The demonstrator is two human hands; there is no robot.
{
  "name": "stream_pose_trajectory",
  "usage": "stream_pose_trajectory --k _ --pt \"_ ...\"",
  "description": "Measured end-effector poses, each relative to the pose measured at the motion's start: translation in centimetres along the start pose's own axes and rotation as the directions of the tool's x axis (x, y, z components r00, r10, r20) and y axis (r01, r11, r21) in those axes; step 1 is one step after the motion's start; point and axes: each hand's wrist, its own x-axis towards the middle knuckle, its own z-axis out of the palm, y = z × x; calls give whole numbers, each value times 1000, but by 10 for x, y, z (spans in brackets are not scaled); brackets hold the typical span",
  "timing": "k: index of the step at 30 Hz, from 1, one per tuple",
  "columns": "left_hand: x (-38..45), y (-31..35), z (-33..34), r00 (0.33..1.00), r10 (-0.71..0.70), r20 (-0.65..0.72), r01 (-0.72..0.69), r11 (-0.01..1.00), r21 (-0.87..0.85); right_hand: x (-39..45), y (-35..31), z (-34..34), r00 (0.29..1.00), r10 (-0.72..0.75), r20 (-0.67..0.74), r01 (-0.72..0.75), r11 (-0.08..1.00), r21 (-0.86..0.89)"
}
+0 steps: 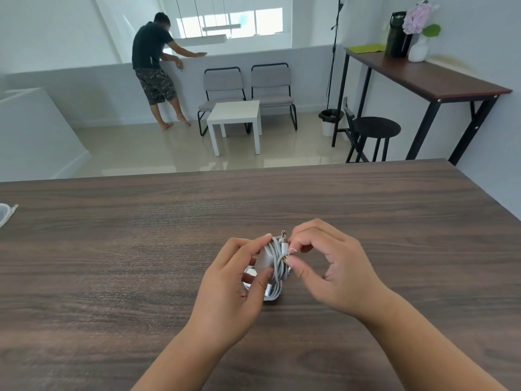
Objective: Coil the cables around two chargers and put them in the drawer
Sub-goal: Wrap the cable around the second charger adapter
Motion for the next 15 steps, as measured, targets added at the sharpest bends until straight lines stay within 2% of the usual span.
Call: stream_pose_trajectory --k 3,7,12,15 --pt "-1 2 0 999 46 7 -47 997 57 -5 1 8 991 34 -126 -26 998 61" --pt "0 6 3 996 84 5 -84 992 90 -10 0 12 959 147 -240 -88 967 239" --pt "4 5 4 989 144 -15 -139 974 176 -10 -1 11 954 157 -257 -88 961 263" --pt "5 2 2 982 190 -6 -184 959 217 -13 0 10 944 272 -185 -184 902 390"
